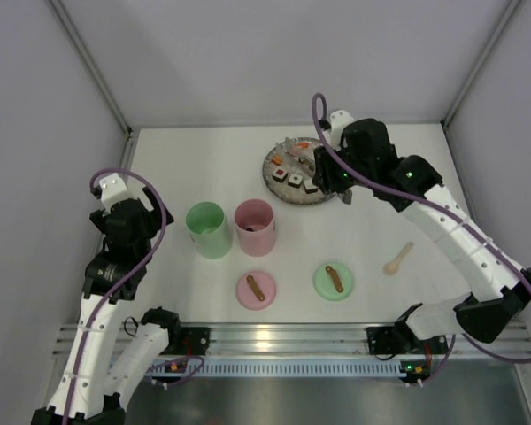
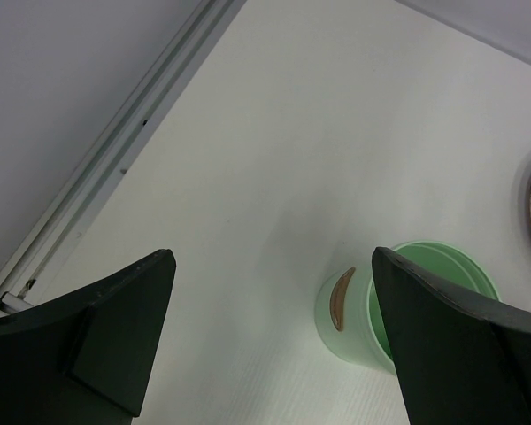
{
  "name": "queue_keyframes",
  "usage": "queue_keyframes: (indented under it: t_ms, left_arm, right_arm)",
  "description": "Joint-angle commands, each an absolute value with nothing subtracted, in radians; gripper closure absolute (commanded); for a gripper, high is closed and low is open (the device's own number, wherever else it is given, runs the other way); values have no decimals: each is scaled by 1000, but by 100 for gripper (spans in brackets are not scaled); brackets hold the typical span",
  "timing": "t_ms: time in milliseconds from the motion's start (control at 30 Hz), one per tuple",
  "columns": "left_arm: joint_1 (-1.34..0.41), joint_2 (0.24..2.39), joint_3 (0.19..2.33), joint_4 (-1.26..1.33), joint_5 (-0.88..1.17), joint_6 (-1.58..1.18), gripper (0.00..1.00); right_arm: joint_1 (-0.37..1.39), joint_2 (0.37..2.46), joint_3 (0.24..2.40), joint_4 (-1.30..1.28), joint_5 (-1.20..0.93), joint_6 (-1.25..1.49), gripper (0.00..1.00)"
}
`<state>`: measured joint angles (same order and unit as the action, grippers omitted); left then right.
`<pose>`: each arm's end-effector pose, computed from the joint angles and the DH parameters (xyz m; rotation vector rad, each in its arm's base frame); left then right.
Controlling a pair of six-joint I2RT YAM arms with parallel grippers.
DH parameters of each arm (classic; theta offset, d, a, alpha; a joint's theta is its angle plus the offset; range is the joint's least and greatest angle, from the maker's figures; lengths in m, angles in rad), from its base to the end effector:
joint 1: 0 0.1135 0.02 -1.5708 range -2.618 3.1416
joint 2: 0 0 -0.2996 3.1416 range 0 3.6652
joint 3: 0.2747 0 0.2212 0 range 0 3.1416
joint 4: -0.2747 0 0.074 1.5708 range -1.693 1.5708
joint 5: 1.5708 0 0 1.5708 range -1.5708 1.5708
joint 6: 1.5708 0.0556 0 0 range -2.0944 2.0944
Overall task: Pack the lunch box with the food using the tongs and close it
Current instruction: Pick up the fake food from the plate.
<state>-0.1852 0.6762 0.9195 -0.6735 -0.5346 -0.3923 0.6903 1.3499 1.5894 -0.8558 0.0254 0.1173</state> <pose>0.0929 0.0114 0.3597 -0.5315 1.8667 0.1527 0.1957 0.1598 0.4397 -0.6132 2.1330 0.4250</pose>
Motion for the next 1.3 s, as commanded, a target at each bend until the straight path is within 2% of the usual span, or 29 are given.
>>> queue_keyframes:
  t_ms: [0, 200, 433, 500, 1000, 1267]
  left_arm:
    - [-181, 663, 931, -638, -525, -383, 1]
    - [-181, 667, 930, -638, -520, -383, 1]
    - [-181, 672, 928, -638, -534, -379, 1]
    - [-181, 678, 928, -638, -534, -379, 1]
    - [-181, 693, 933, -637, -518, -379, 1]
    - [-181, 698, 931, -638, -500, -377, 1]
  right_arm:
    - [621, 1422, 1632, -750, 41, 149, 63]
    - [516, 1659, 1715, -707, 8, 32, 63]
    - [414, 1960, 2026, -813, -58, 11, 65]
    - [413, 2011, 2055, -822, -67, 11, 64]
    - [413, 2112, 2057, -810, -126, 14, 63]
    - [426, 2146, 2034, -804, -87, 11, 63]
